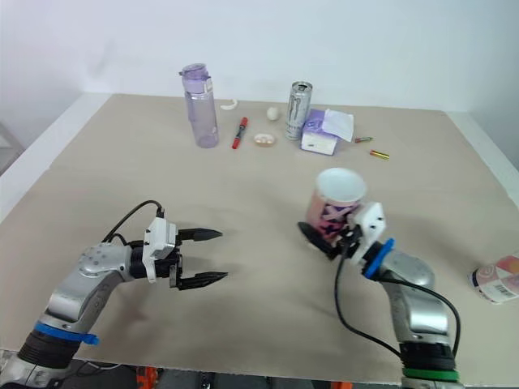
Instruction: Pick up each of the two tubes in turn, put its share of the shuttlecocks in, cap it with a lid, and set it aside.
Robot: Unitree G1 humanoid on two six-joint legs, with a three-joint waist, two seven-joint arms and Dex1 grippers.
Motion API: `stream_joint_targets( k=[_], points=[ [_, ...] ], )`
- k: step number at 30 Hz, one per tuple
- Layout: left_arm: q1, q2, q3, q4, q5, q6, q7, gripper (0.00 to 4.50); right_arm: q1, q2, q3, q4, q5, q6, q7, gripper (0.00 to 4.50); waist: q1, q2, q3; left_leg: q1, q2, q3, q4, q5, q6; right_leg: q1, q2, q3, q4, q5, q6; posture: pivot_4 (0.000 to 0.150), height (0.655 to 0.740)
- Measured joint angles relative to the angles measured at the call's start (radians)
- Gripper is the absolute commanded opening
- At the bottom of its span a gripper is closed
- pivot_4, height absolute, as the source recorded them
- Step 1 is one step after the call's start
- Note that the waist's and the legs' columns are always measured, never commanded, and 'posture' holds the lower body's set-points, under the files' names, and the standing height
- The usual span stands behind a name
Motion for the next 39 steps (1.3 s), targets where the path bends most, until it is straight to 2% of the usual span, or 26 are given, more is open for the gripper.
stream_joint_targets(
  k=[5,8,16,21,22,24,34,39],
  points=[
    [-0.019,-0.011,-0.006,0.023,0.001,-0.006,-0.020,4.50,0.034,-0.002,-0.098,0.015,-0.008,-0.014,-0.101,3.83,-0.001,0.001,0.000,0.002,0.000,0.000,0.000,0.000,0.000,0.000,0.002,0.003,0.000,-0.001,0.001,0.150,0.7400],
    [-0.038,-0.020,-0.015,0.044,0.005,-0.014,-0.034,4.50,0.036,-0.003,-0.171,0.096,-0.023,-0.035,-0.210,3.83,-0.001,0.001,0.000,0.003,-0.001,0.001,0.000,0.000,0.000,0.001,0.001,0.005,0.000,-0.001,0.002,0.150,0.7400],
    [-0.042,-0.024,-0.026,0.052,0.007,-0.023,-0.039,4.50,0.004,-0.008,-0.231,0.233,-0.039,-0.047,-0.337,3.83,-0.002,0.001,0.000,0.003,-0.001,0.003,0.000,0.000,0.000,0.000,0.002,0.008,0.000,-0.001,0.003,0.150,0.7400],
    [-0.042,-0.025,-0.027,0.052,0.007,-0.023,-0.038,4.50,-0.001,-0.020,-0.233,0.263,-0.032,-0.051,-0.340,3.83,-0.002,0.001,-0.001,0.003,-0.001,0.004,0.000,0.000,0.000,0.001,0.002,0.009,0.000,-0.001,0.003,0.150,0.7400],
    [-0.042,-0.026,-0.027,0.052,0.007,-0.023,-0.038,4.50,-0.001,-0.021,-0.233,0.264,-0.029,-0.050,-0.339,4.28,-0.002,0.001,-0.001,0.003,-0.001,0.004,0.000,0.000,0.000,0.001,0.002,0.009,0.000,-0.001,0.004,0.150,0.7400],
    [-0.042,-0.026,-0.027,0.052,0.008,-0.023,-0.037,4.50,0.000,-0.026,-0.233,0.270,-0.028,-0.049,-0.335,4.49,-0.002,0.001,-0.001,0.003,-0.001,0.004,0.000,0.000,0.000,0.001,0.002,0.010,0.000,-0.001,0.004,0.150,0.7400],
    [-0.047,-0.040,-0.034,0.059,0.010,-0.026,-0.039,4.50,0.070,-0.027,-0.230,0.277,-0.022,-0.028,-0.335,4.49,-0.002,0.002,-0.001,0.003,-0.001,0.005,0.000,0.000,0.000,0.000,0.001,0.011,0.000,-0.001,0.005,0.150,0.7400],
    [-0.050,-0.041,-0.038,0.064,0.020,-0.033,-0.041,4.50,0.155,-0.027,-0.238,0.185,-0.004,-0.003,-0.346,4.49,-0.001,0.002,-0.001,0.003,-0.001,0.005,0.000,0.000,0.000,0.000,0.001,0.011,0.000,-0.002,0.005,0.150,0.7400]
  ],
)
